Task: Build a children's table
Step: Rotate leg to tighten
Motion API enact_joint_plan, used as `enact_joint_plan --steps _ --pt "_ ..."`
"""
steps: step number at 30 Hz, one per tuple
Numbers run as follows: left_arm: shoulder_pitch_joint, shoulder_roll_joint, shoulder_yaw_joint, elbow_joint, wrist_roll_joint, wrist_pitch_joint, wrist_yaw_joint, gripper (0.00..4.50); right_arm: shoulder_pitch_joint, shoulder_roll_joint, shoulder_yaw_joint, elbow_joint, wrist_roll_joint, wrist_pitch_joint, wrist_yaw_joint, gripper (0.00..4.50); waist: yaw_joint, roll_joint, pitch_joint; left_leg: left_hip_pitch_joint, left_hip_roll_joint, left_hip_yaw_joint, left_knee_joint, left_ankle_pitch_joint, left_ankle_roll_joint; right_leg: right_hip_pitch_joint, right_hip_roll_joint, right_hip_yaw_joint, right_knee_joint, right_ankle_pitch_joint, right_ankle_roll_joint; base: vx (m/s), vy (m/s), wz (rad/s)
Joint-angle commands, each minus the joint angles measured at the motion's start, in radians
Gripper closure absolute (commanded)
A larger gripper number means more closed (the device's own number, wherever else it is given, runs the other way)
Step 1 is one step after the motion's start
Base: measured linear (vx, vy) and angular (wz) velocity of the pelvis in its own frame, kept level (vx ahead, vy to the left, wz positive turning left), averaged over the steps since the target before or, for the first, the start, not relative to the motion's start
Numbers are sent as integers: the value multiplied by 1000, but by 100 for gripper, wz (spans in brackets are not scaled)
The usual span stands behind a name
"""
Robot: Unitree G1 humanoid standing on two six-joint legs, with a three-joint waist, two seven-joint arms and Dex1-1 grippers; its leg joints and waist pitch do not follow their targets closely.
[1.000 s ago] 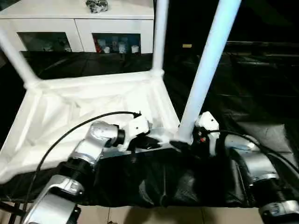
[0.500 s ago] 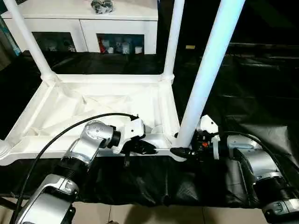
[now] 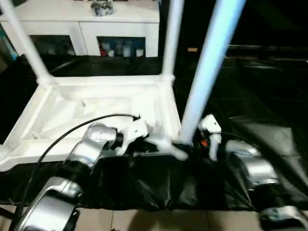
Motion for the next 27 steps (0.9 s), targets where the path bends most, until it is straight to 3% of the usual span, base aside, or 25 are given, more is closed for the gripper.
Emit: enact_joint_plan --steps 1,5,9,11,17,20,23,27 --pt "-11 -96 -40 10 6 32 95 450 -16 85 70 34 -36 -15 -87 192 -4 -6 -35 6 14 -3 -70 -338 -3 30 -39 23 -87 -438 -162 0 0 0" --pt "-29 -194 -55 33 23 60 194 450 -56 209 48 92 -75 -24 -332 192 -24 1 -33 4 9 -9 -74 -383 -20 25 -34 19 -94 -474 -137 0 0 0" --pt "-42 -231 -58 50 41 59 229 450 -61 256 74 99 -109 -69 -375 192 -24 2 -36 6 9 -8 -72 -403 -1 21 -33 20 -101 -467 -128 0 0 0" --pt "-44 -234 -57 52 45 55 231 450 -61 263 74 99 -101 -73 -369 141 -23 1 -36 3 9 -7 -73 -398 7 24 -32 20 -98 -440 -135 0 0 0" --pt "-28 -179 -51 32 35 6 169 450 -52 183 90 89 -115 -110 -293 97 -20 1 -38 -1 12 -7 -74 -375 11 27 -32 21 -91 -374 -158 0 0 0" --pt "-8 -142 -50 8 24 -4 116 450 -38 125 93 67 -103 -111 -200 97 -20 3 -42 -4 14 -3 -71 -341 23 34 -31 24 -81 -276 -189 0 0 0" --pt "10 -96 -54 -9 13 -15 44 450 -19 58 104 21 -55 -94 -37 97 -18 1 -51 -10 13 0 -59 -246 63 49 -31 23 -62 -103 -242 18 -2 0" --pt "18 -55 -48 -13 -3 -23 -25 450 -7 2 123 -20 -26 -78 110 97 -7 4 -54 -7 16 7 -48 -148 115 54 -28 17 -44 65 -301 0 0 0"
